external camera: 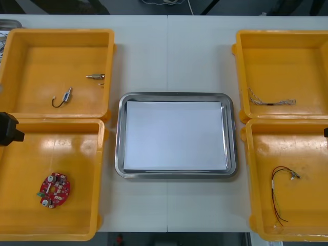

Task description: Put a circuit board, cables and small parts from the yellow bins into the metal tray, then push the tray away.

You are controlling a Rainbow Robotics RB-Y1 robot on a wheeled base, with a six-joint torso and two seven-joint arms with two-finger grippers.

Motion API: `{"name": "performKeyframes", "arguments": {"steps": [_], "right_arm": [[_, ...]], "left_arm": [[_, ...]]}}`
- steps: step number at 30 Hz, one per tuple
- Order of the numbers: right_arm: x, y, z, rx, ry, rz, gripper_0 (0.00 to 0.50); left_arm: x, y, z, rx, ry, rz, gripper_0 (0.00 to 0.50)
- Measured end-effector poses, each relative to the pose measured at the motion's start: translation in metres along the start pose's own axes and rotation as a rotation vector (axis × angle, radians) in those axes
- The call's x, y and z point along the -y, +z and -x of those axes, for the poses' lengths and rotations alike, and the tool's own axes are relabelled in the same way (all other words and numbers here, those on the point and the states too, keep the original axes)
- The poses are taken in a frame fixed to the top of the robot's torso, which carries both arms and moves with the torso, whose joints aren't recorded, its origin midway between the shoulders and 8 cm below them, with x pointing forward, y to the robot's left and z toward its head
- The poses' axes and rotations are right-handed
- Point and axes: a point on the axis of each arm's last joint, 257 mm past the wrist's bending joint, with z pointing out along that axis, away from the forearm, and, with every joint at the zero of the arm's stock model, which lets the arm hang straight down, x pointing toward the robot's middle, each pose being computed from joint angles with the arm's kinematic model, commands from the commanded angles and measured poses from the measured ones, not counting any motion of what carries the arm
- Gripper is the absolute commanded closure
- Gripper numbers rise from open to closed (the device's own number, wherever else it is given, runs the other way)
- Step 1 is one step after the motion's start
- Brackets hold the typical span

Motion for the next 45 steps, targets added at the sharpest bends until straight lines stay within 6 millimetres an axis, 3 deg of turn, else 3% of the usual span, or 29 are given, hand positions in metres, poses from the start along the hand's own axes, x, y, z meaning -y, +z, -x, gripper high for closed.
{"name": "performKeyframes", "arguments": {"steps": [14,25,38,45], "right_arm": [[0.001,0.000,0.000,0.000,0.001,-0.001,0.000],[-0.005,-0.010,0.001,0.037,-0.028,-0.009,0.000],[-0.023,-0.013,-0.031,0.059,-0.060,-0.022,0.000],[-0.035,0.002,-0.048,0.043,-0.011,-0.010,0.000]], "left_arm": [[-0.001,0.007,-0.015,-0.043,-0.007,0.001,0.000],[0.001,0.008,-0.010,-0.023,-0.009,-0.010,0.000],[-0.006,0.030,-0.019,-0.044,-0.070,-0.061,0.000],[-0.006,0.042,-0.023,-0.043,0.063,-0.105,0.000]]}}
